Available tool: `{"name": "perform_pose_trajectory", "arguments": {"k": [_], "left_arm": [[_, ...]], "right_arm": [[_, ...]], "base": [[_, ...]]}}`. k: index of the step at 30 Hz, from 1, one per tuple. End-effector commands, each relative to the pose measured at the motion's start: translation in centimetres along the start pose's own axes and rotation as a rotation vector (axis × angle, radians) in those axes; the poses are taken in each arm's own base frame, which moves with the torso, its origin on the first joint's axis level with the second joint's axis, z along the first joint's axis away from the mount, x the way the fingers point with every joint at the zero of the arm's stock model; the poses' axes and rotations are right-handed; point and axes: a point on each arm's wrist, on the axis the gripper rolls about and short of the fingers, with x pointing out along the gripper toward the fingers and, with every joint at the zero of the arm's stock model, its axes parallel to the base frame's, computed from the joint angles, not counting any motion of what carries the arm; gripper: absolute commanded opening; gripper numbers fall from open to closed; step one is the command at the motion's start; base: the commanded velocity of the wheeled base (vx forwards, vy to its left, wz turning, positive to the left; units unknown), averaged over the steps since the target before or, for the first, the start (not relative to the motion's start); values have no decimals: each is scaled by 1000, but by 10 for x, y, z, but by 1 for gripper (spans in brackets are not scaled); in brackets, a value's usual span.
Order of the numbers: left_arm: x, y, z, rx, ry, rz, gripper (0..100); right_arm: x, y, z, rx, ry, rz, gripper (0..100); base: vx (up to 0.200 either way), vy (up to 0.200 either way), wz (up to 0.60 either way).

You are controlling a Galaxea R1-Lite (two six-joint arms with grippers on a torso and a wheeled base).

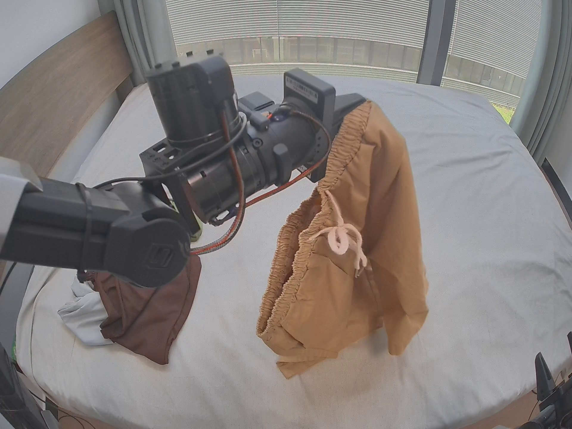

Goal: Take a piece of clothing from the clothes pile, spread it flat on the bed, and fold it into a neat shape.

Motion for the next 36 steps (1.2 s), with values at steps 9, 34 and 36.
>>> {"name": "perform_pose_trajectory", "arguments": {"k": [9,34,36], "left_arm": [[-22,58,24,136,-76,137,0],[-121,109,60,334,-128,261,0],[-127,113,62,360,-135,260,0]], "right_arm": [[1,0,-5,-1,7,-1,100],[1,0,-5,-4,8,-1,100],[1,0,-5,-2,8,-2,100]], "base": [[0,0,0],[0,0,0],[0,0,0]]}}
